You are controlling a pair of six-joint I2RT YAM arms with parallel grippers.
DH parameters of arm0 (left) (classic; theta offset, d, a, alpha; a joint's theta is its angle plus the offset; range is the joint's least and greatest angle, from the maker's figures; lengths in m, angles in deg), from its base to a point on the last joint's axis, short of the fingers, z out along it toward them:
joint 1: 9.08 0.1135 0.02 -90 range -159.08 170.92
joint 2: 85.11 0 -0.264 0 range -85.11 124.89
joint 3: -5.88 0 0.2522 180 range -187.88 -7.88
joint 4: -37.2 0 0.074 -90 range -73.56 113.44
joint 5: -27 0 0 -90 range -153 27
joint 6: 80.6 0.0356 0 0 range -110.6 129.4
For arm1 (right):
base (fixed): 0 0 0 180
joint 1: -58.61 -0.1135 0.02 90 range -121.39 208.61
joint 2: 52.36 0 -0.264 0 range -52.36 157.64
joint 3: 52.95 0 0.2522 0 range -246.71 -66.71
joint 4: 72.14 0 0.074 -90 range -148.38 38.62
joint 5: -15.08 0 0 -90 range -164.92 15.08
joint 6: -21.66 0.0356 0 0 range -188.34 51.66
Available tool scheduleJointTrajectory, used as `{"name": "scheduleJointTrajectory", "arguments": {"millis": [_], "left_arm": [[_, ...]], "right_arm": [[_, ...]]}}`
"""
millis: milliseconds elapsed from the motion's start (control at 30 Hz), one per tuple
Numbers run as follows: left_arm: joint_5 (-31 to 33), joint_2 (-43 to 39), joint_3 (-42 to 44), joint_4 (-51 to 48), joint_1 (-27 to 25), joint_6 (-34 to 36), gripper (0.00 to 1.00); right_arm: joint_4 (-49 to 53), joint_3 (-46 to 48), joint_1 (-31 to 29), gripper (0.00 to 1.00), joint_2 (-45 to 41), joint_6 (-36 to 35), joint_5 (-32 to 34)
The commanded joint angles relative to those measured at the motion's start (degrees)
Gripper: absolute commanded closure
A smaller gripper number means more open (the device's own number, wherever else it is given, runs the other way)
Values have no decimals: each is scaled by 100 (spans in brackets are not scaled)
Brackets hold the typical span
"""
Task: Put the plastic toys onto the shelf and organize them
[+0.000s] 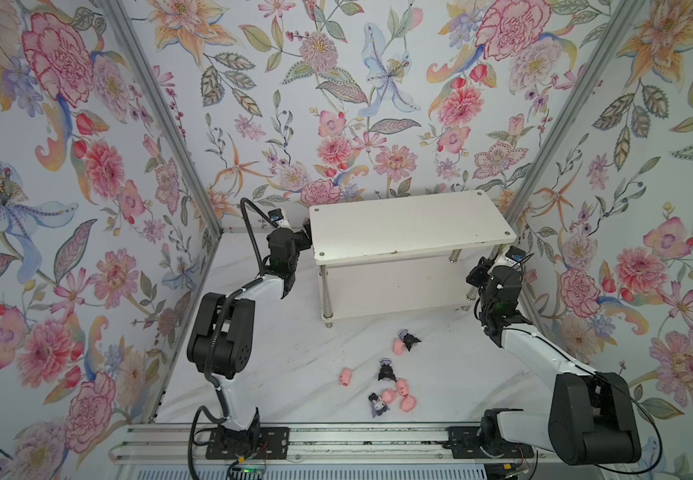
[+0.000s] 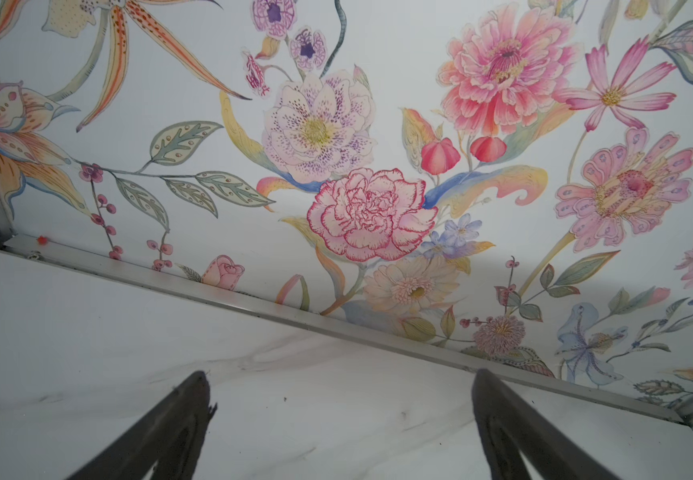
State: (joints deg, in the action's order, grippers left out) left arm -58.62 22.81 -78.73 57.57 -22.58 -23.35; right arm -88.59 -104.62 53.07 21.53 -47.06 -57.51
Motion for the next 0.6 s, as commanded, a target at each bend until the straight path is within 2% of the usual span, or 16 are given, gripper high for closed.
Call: {"name": "scheduleJointTrajectory", "arguments": {"millis": [0, 133, 300, 467, 567], "left_arm": [[-860, 282, -659, -454, -372, 188, 1], [-731, 213, -799, -636, -340, 346, 1], [-199, -462, -238, -756, -293, 583, 1], [669, -1239, -34, -1960, -294, 964, 1], [682, -1490, -200, -2766, -284, 1000, 1]], "right_arm": [[42, 198, -697, 74, -155, 25, -924], [126, 363, -703, 67, -306, 18, -824], [318, 467, -661, 55, -511, -75, -774], [487, 582, -659, 48, -854, -149, -787], [650, 614, -668, 47, -1083, -247, -792]]}}
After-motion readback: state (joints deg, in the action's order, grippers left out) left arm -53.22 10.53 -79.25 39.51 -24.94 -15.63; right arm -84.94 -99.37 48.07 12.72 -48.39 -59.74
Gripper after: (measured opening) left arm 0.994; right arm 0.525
